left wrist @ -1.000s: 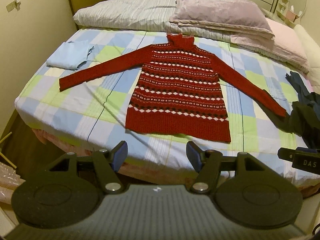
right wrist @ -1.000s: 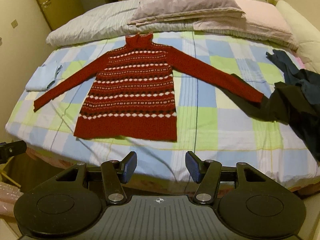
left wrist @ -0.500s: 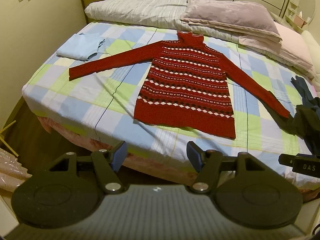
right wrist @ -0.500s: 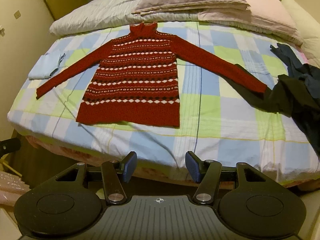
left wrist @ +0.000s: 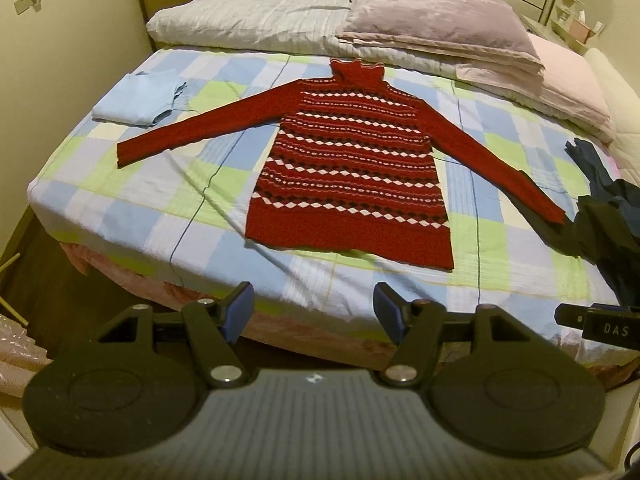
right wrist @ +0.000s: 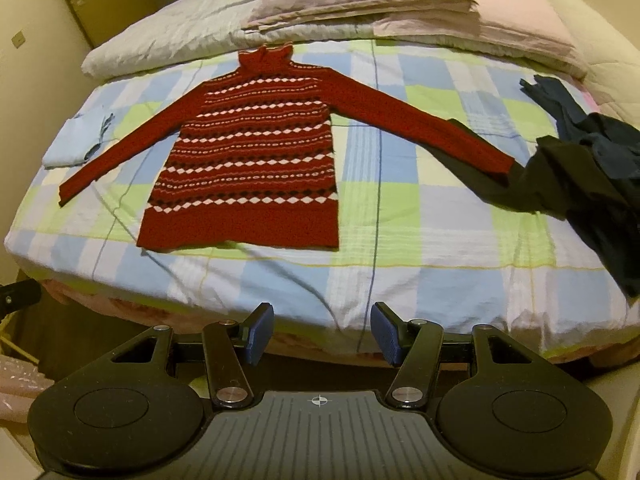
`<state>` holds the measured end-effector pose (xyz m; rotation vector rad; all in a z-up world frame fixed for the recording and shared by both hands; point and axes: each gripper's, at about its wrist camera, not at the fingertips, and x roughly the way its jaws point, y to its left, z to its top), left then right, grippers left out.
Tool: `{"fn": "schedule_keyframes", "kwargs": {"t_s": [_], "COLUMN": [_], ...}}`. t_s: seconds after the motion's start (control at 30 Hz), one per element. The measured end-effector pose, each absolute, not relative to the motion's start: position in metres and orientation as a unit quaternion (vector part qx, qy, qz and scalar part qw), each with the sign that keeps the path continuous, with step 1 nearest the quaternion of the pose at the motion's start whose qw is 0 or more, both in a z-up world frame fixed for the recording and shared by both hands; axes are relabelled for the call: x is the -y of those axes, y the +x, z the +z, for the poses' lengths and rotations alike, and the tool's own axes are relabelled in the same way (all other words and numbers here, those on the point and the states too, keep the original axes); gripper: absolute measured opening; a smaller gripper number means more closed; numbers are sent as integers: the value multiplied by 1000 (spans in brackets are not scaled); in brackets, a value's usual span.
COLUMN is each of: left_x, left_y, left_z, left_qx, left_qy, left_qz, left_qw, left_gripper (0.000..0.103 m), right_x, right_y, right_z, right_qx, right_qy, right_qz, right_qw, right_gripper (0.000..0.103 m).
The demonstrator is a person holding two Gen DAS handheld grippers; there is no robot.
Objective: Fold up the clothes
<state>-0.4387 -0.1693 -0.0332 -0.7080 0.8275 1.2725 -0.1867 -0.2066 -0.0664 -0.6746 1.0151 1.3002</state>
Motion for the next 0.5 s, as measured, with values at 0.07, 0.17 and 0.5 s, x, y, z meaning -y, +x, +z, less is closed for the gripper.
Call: {"fn": "schedule_keyframes", "kwargs": {"t_s": [0.07, 0.17, 0.5], "left_x": [169, 169, 164], "left_y": [-435, -430, -419], "left_z": [-34, -35, -35], "left_qx": [-368, -370, -370], "left_qy": [-313, -311, -305], "left_qz": [562, 558, 557], "left_qw": [672, 675, 678], "left_gripper": [62, 62, 62], "right_x": [208, 210, 207], "right_y": [-184, -180, -168], "right_z": [-66, -65, -64], "right_qx": [-444, -444, -446], "right_qy": [-293, -292, -285], "right_qz": [565, 563, 560], "right_qw": [630, 633, 637], "right_gripper": [57, 57, 57]}}
